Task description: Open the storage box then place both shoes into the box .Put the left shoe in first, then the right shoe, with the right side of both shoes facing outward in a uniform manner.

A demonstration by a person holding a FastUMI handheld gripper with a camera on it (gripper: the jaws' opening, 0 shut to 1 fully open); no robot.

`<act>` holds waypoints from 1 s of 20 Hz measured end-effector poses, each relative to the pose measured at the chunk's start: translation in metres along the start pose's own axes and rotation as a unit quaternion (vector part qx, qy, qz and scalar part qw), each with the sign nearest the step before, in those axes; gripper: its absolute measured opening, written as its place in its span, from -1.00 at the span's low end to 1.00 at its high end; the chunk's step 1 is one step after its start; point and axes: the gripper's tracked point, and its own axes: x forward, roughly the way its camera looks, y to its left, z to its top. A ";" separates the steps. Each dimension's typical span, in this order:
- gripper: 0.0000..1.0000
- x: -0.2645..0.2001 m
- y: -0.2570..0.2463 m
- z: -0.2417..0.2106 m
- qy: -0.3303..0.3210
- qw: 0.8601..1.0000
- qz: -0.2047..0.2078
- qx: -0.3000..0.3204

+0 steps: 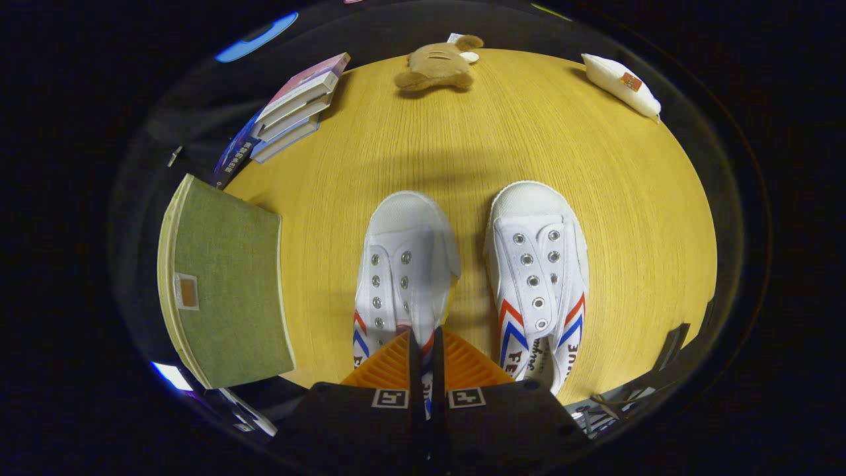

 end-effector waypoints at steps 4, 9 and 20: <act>-0.86 -0.035 0.028 0.011 -0.015 0.998 0.047 0.029; -0.86 -0.096 0.077 0.036 -0.052 0.994 0.096 0.028; -0.86 -0.137 0.240 0.031 -0.006 0.980 0.196 0.030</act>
